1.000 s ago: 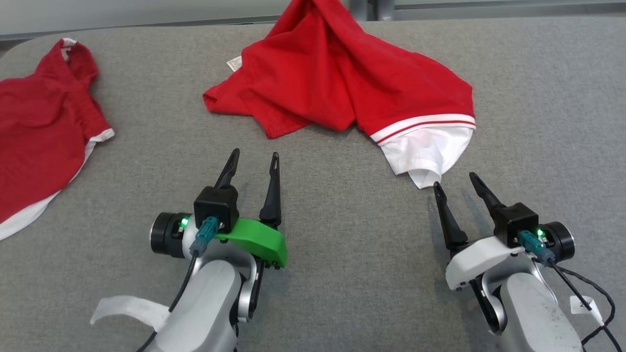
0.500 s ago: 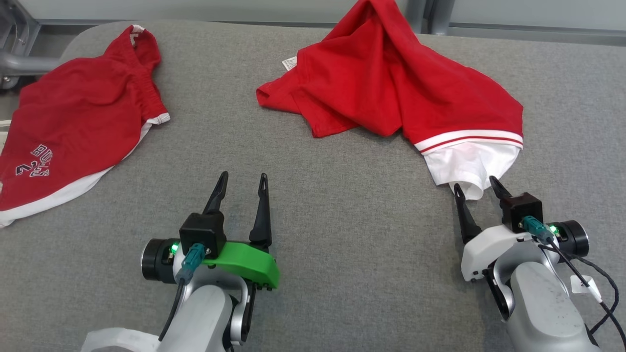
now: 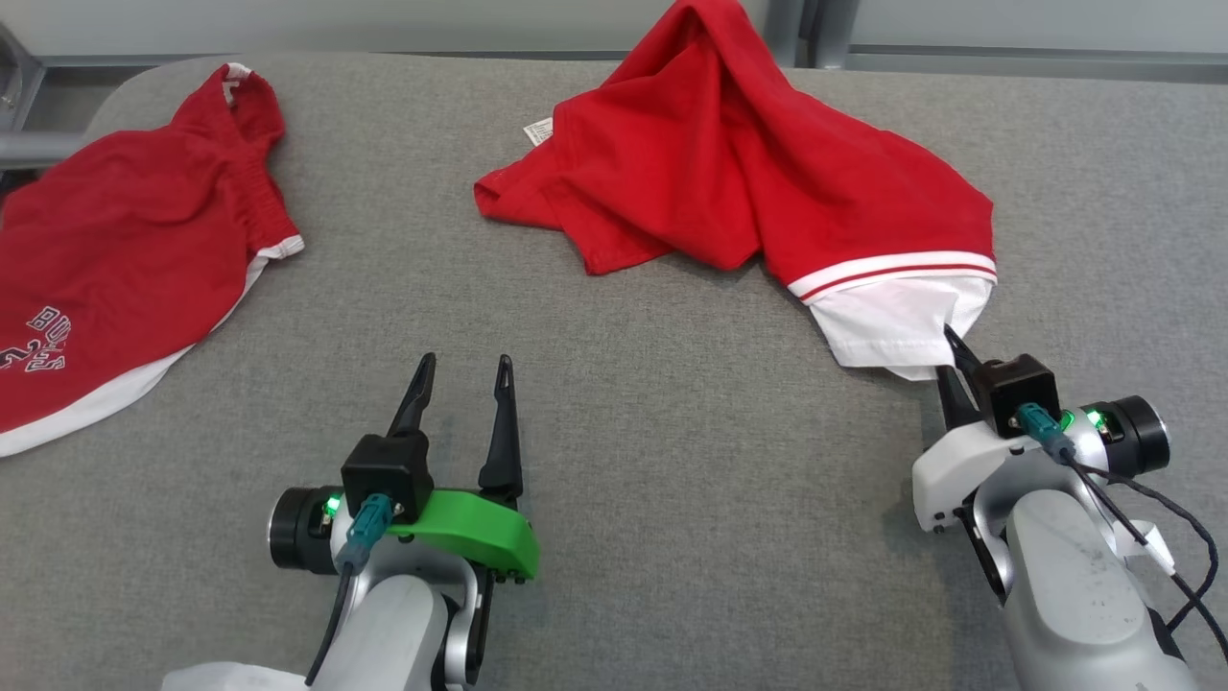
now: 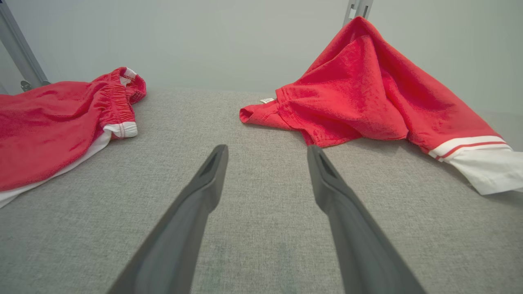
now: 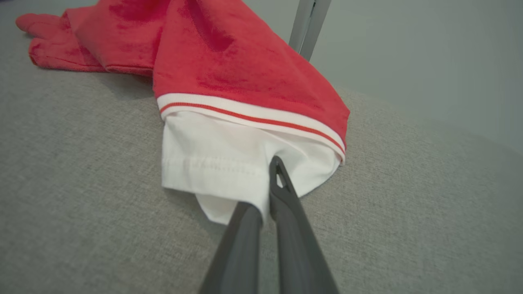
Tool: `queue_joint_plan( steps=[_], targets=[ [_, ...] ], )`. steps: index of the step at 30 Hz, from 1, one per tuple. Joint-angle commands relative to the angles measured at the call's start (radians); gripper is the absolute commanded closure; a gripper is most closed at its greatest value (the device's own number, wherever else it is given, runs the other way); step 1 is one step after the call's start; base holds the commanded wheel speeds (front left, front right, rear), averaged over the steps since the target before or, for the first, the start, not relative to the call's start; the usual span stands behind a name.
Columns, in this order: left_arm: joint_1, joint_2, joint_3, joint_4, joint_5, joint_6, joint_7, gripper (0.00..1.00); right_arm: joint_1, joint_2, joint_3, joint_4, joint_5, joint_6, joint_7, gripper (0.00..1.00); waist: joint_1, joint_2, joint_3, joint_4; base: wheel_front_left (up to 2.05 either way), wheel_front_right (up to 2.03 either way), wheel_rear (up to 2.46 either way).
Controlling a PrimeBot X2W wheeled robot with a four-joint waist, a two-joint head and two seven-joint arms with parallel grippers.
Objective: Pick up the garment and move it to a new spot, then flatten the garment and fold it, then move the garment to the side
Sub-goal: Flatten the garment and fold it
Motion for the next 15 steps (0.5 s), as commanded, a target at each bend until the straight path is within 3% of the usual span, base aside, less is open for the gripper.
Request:
queue_joint_plan(
  steps=[1,9,15],
  targets=[
    [0.015,-0.003,0.004,0.001,0.007,-0.009,-0.003,0.00,0.031,-0.012,0.011,-0.032,-0.031,0.000,-0.003,1.00,0.0000,0.0100,-0.014,-0.035,0.00,0.00,0.00],
    [0.027,-0.014,0.018,0.002,0.017,-0.017,-0.003,0.00,0.131,-0.115,0.026,-0.201,-0.122,0.000,0.010,1.00,0.0000,0.0100,-0.031,-0.113,0.00,0.00,0.00],
    [0.031,-0.017,0.025,0.007,0.022,-0.025,-0.003,0.00,0.214,-0.185,0.038,-0.285,-0.118,0.000,0.071,1.00,0.0000,0.0100,-0.035,-0.142,0.00,0.00,0.00]
  ],
)
